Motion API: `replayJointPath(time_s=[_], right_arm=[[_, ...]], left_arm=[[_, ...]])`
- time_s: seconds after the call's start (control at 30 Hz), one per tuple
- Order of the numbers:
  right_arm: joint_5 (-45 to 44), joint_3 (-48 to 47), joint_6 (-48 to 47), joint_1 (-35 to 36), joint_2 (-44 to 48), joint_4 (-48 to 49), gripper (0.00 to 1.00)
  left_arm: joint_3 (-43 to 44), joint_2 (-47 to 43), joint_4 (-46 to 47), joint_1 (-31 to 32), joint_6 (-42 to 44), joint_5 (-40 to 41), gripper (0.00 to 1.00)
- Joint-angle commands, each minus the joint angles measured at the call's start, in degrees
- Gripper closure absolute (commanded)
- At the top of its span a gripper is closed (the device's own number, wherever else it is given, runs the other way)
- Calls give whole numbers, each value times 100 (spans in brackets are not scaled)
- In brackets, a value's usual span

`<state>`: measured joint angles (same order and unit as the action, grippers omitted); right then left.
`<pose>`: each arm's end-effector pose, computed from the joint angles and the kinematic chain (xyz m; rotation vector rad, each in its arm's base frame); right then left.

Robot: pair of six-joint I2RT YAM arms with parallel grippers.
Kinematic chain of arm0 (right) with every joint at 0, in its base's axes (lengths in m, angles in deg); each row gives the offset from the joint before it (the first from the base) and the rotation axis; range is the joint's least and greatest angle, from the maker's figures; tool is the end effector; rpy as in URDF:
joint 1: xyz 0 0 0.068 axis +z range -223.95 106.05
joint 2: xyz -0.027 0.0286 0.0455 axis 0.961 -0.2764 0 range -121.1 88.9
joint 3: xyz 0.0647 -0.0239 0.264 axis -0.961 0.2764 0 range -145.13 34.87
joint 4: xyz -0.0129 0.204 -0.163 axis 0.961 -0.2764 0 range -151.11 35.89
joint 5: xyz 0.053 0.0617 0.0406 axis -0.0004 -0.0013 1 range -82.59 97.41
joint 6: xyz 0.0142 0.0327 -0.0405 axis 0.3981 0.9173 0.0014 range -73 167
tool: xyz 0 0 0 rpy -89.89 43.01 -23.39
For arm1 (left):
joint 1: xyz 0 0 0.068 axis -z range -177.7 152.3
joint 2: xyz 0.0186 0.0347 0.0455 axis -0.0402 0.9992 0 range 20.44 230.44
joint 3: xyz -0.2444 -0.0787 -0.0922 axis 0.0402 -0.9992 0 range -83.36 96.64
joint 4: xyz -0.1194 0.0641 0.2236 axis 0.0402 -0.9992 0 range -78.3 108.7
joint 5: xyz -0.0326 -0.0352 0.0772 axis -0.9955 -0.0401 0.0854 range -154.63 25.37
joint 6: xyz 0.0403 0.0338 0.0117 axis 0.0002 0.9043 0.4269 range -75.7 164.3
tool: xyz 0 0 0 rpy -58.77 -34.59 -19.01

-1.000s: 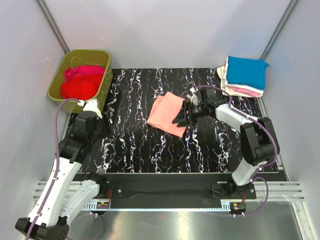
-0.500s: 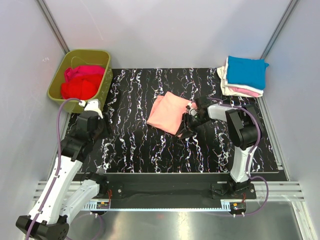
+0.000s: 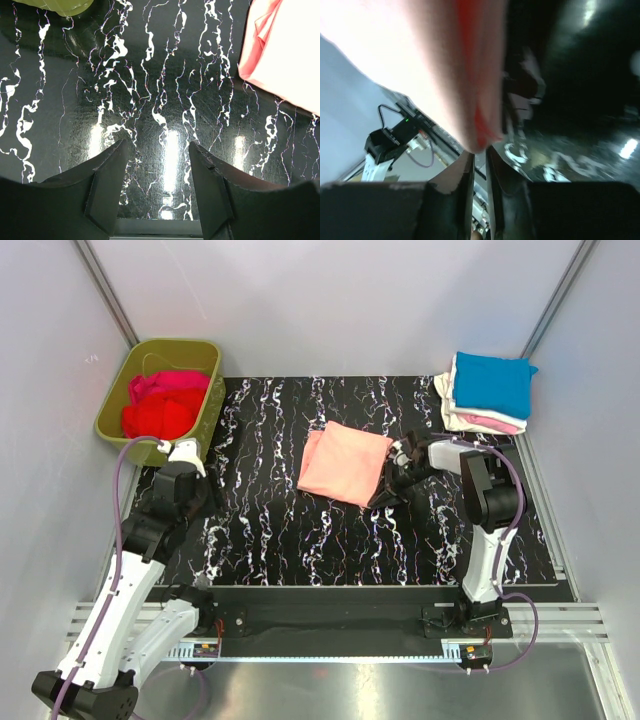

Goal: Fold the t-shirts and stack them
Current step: Fold the tshirt, then neatly place the folded tshirt to the corner

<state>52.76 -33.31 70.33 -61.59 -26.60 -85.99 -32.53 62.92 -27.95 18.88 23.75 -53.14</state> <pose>0.3486 0.1023 0.1152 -0.1588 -2.8211 -1.2044 0.1404 -0.0343 0.3193 -0.1856 2.2189 -0.1308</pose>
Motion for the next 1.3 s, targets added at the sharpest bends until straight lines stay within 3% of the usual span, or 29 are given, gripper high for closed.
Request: replayJointPath(time_s=[0.0, 0.13, 0.27, 0.4, 0.5, 0.73, 1.0, 1.2, 1.27], right_arm=[[-699, -292, -267, -286, 325, -643, 80], [-1439, -196, -312, -392, 879, -934, 76], [-1966, -256, -285, -392, 1511, -1101, 38], [-1768, -345, -233, -410, 1698, -699, 16], [-1328, -450, -5, -462, 1505, -172, 5], [-843, -1109, 697, -778, 363, 901, 5], [-1265, -1786, 1296, -832, -824, 1324, 11], [-1387, -1856, 1938, -148, -1439, 1579, 17], [-1405, -1778, 2210, -15, -1588, 1746, 23]], left_arm=[[-3, -47, 253, -23, -1, 152, 43], [-12, -56, 262, -23, -1, 152, 43], [-12, -21, 271, -23, 8, 108, 43], [-20, -20, 288, -23, 17, 64, 43], [-20, -29, 288, -23, 17, 47, 43], [-29, -12, 306, -23, 34, -15, 43], [-29, -3, 315, -23, 34, -15, 43], [-29, -12, 297, -32, 25, 38, 43], [-38, -12, 297, -32, 17, 47, 43]])
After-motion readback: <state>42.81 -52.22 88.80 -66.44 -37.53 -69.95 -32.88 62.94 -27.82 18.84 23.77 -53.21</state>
